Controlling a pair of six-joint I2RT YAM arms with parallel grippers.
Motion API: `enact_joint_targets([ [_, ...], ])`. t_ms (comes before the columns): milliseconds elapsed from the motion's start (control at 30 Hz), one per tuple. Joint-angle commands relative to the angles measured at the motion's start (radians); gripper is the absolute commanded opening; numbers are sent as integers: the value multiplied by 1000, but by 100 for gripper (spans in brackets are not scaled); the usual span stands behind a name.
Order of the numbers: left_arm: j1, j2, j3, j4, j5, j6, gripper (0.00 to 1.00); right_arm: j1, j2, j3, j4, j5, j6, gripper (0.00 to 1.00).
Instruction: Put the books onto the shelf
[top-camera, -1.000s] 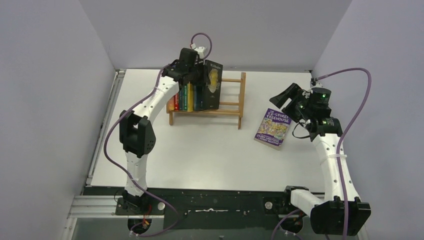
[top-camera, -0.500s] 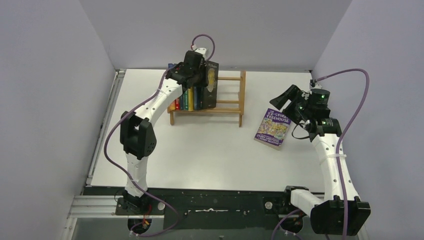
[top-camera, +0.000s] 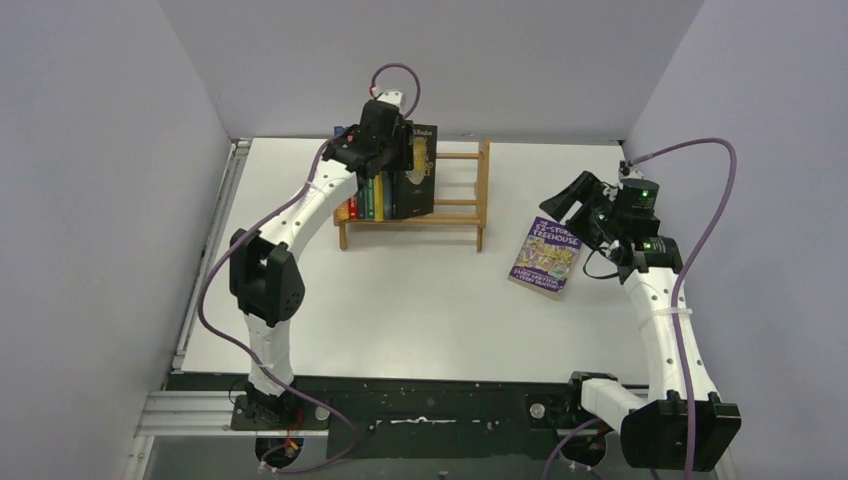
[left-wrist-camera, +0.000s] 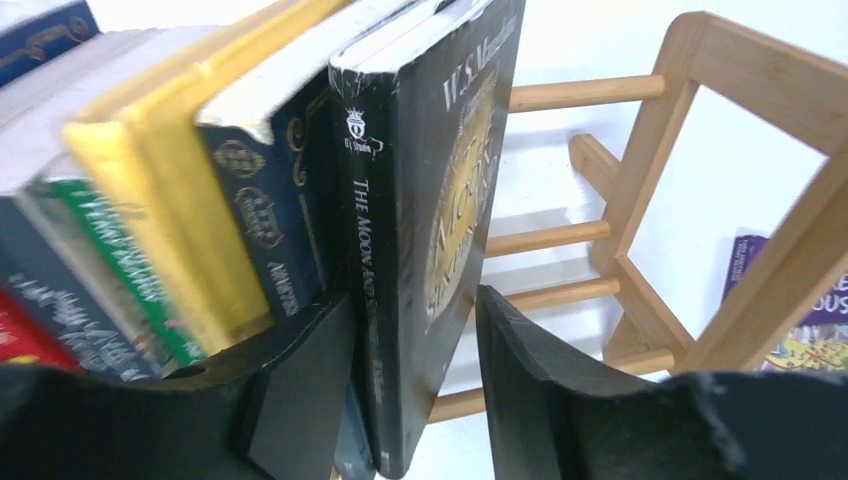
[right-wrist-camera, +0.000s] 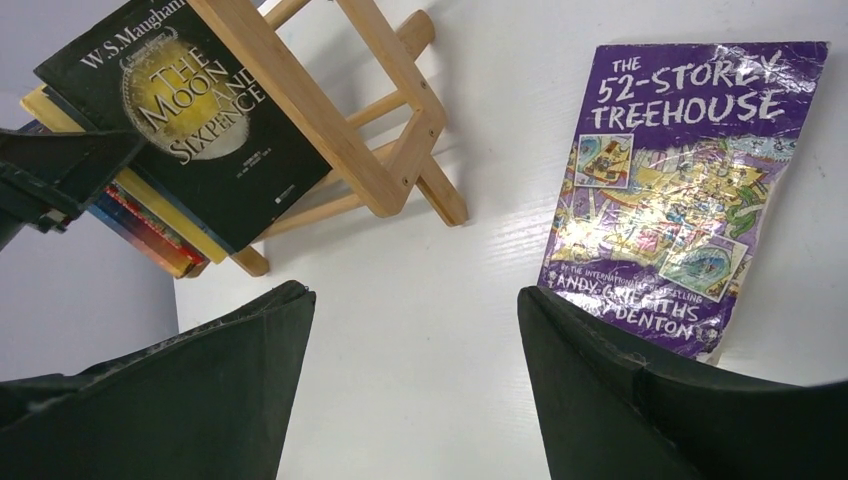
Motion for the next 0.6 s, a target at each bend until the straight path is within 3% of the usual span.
enact_joint_targets([
  [0, 36, -149, 53, -11, -91, 11, 47, -9, -17, 4, 10, 22, -23, 76],
  [267, 71, -301, -18, -68, 93, -69, 62, -18, -4, 11, -72, 127, -54, 76],
  [467, 73, -452, -213, -38, 268, -126, 75, -70, 66, 12, -222, 329, -67, 78],
  [567, 70, -529, -332, -18, 276, -148, 82, -120, 124, -13, -240, 367, -78, 82],
])
